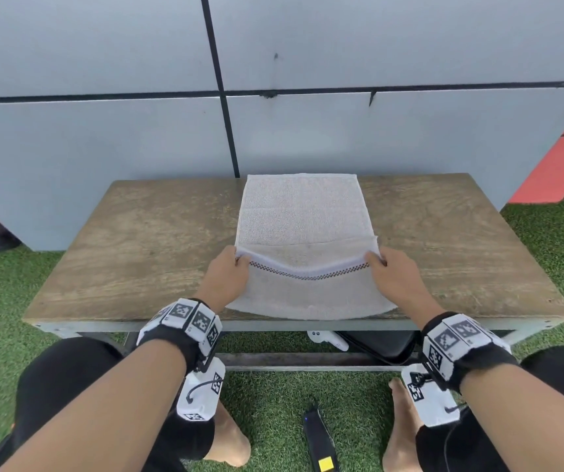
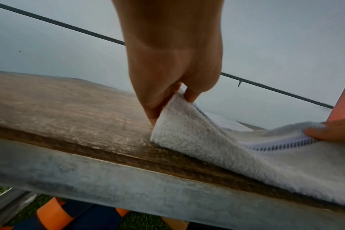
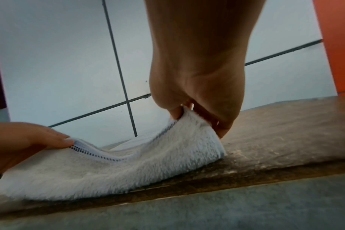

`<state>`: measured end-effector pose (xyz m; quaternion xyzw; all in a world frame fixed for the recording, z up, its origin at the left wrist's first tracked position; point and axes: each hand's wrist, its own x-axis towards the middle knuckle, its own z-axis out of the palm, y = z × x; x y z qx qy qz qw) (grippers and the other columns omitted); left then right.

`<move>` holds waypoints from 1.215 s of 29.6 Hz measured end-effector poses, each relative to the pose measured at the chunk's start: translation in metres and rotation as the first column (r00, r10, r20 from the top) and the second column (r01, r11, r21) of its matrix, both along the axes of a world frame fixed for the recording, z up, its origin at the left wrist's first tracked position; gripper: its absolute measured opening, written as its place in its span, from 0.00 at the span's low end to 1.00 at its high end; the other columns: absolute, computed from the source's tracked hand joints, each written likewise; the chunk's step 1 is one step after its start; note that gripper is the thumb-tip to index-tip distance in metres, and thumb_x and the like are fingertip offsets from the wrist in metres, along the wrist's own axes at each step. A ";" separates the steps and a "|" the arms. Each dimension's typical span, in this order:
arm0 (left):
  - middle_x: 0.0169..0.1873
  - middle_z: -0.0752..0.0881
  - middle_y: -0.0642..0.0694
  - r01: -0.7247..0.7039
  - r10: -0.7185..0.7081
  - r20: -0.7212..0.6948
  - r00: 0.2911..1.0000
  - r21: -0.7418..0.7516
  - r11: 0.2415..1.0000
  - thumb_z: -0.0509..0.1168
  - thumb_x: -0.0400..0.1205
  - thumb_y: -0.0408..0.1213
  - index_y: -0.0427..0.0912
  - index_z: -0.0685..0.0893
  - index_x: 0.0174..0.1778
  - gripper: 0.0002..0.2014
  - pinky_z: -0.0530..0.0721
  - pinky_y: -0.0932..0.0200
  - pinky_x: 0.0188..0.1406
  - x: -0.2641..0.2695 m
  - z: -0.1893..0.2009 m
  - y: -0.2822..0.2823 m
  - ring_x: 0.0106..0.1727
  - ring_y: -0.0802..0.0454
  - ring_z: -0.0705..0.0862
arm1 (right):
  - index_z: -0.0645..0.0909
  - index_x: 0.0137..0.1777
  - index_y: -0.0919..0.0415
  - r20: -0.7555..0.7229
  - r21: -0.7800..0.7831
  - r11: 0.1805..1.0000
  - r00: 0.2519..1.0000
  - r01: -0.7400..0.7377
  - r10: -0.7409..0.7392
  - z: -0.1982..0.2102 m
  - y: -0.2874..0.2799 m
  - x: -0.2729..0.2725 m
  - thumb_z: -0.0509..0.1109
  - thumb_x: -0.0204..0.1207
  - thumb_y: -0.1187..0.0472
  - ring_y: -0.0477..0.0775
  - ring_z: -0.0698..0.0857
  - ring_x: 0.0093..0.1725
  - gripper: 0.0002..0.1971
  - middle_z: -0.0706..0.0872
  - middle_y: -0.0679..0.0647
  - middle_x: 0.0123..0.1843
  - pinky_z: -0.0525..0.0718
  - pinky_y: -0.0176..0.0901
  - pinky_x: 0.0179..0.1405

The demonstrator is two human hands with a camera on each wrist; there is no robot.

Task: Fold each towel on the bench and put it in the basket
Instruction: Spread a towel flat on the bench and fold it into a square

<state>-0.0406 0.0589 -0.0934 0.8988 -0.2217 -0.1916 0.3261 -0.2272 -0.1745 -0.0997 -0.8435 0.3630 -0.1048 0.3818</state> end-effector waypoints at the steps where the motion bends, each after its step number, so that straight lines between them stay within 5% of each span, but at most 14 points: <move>1: 0.38 0.77 0.46 0.008 -0.008 -0.011 1.000 0.003 1.000 0.52 0.92 0.44 0.38 0.74 0.56 0.12 0.70 0.56 0.30 0.002 0.001 0.001 0.34 0.53 0.74 | 0.66 0.35 0.58 0.034 0.014 1.000 0.999 0.004 -0.004 0.003 0.000 -0.003 0.57 0.90 0.54 0.50 0.68 0.29 0.19 0.70 0.51 0.31 0.64 0.42 0.30; 5: 0.55 0.86 0.39 0.206 -0.187 -0.148 0.971 0.127 0.970 0.50 0.92 0.47 0.36 0.77 0.63 0.19 0.87 0.46 0.45 0.012 0.005 0.014 0.47 0.45 0.86 | 0.80 0.57 0.67 -0.003 0.138 0.984 0.994 -0.110 0.112 0.008 -0.017 -0.018 0.55 0.91 0.49 0.54 0.81 0.40 0.21 0.86 0.67 0.46 0.75 0.46 0.38; 8: 0.54 0.89 0.36 0.272 -0.196 -0.360 0.912 0.173 0.947 0.50 0.92 0.46 0.43 0.80 0.67 0.17 0.92 0.42 0.46 0.012 0.016 0.026 0.50 0.38 0.91 | 0.83 0.68 0.55 -0.094 0.423 0.884 0.961 -0.199 0.261 0.016 -0.030 -0.035 0.59 0.89 0.46 0.53 0.90 0.57 0.18 0.89 0.56 0.64 0.88 0.51 0.57; 11: 0.46 0.93 0.37 0.289 -0.199 -0.520 0.831 0.097 0.952 0.51 0.93 0.44 0.49 0.82 0.65 0.15 0.92 0.46 0.38 0.006 0.029 0.033 0.43 0.39 0.93 | 0.84 0.66 0.55 -0.095 0.616 0.766 0.948 -0.185 0.305 0.033 -0.026 -0.044 0.59 0.89 0.49 0.63 0.92 0.54 0.17 0.92 0.61 0.57 0.92 0.56 0.44; 15: 0.48 0.92 0.40 0.186 -0.182 -0.320 0.930 -0.019 0.982 0.53 0.92 0.44 0.46 0.84 0.62 0.14 0.89 0.57 0.33 0.012 0.029 0.027 0.43 0.47 0.92 | 0.84 0.61 0.56 0.015 0.490 0.859 0.986 -0.150 0.164 0.039 -0.026 -0.035 0.59 0.90 0.53 0.60 0.93 0.45 0.14 0.91 0.66 0.54 0.91 0.54 0.34; 18: 0.53 0.90 0.41 0.086 -0.143 -0.250 0.958 -0.227 0.970 0.53 0.92 0.42 0.43 0.81 0.61 0.13 0.91 0.52 0.44 0.019 0.029 0.015 0.51 0.47 0.91 | 0.85 0.60 0.53 0.078 0.397 0.906 0.989 -0.146 0.125 0.038 -0.032 -0.018 0.58 0.90 0.52 0.66 0.92 0.49 0.14 0.92 0.63 0.53 0.91 0.68 0.47; 22: 0.52 0.88 0.42 0.049 -0.081 -0.100 0.992 -0.295 0.954 0.53 0.92 0.45 0.45 0.79 0.57 0.11 0.88 0.38 0.54 0.042 0.031 -0.009 0.53 0.42 0.89 | 0.85 0.52 0.52 0.147 0.315 0.946 0.989 -0.078 0.033 0.046 -0.042 0.011 0.58 0.90 0.52 0.54 0.91 0.38 0.14 0.91 0.59 0.46 0.88 0.48 0.32; 26: 0.53 0.86 0.45 0.033 -0.023 0.040 0.999 -0.267 0.963 0.53 0.91 0.45 0.43 0.79 0.57 0.12 0.85 0.39 0.56 0.075 0.031 -0.041 0.55 0.44 0.86 | 0.85 0.56 0.57 0.186 0.263 0.965 0.980 0.012 -0.063 0.047 -0.066 0.045 0.59 0.89 0.53 0.54 0.88 0.38 0.14 0.88 0.59 0.45 0.86 0.43 0.27; 30: 0.43 0.79 0.49 0.026 0.009 0.152 0.988 -0.226 0.974 0.52 0.92 0.44 0.40 0.74 0.56 0.11 0.73 0.55 0.36 0.102 0.026 -0.075 0.42 0.52 0.78 | 0.84 0.54 0.59 0.174 0.197 0.978 0.979 0.072 -0.107 0.036 -0.093 0.076 0.60 0.88 0.53 0.58 0.87 0.39 0.13 0.89 0.63 0.44 0.85 0.49 0.34; 32: 0.39 0.77 0.50 -0.004 0.028 0.140 0.990 -0.169 0.986 0.55 0.91 0.43 0.40 0.72 0.55 0.09 0.68 0.57 0.31 0.114 0.014 -0.088 0.36 0.55 0.75 | 0.84 0.52 0.56 0.097 0.140 0.988 0.992 0.068 -0.083 0.024 -0.106 0.089 0.62 0.88 0.54 0.60 0.88 0.45 0.11 0.89 0.57 0.46 0.87 0.51 0.44; 34: 0.42 0.80 0.49 -0.039 0.044 0.110 0.993 -0.048 0.998 0.59 0.89 0.44 0.41 0.74 0.54 0.09 0.69 0.59 0.31 0.128 -0.001 -0.098 0.38 0.56 0.77 | 0.82 0.61 0.56 -0.072 0.070 0.996 0.996 0.051 -0.046 0.012 -0.119 0.099 0.64 0.86 0.52 0.60 0.86 0.56 0.11 0.86 0.52 0.55 0.85 0.56 0.61; 36: 0.48 0.83 0.45 -0.054 0.050 0.088 0.995 0.042 0.998 0.61 0.87 0.45 0.41 0.76 0.55 0.10 0.73 0.55 0.37 0.142 -0.016 -0.107 0.44 0.50 0.81 | 0.77 0.66 0.59 -0.213 -0.018 0.998 0.975 0.065 -0.067 0.004 -0.130 0.108 0.65 0.85 0.51 0.58 0.81 0.58 0.15 0.81 0.53 0.57 0.82 0.54 0.61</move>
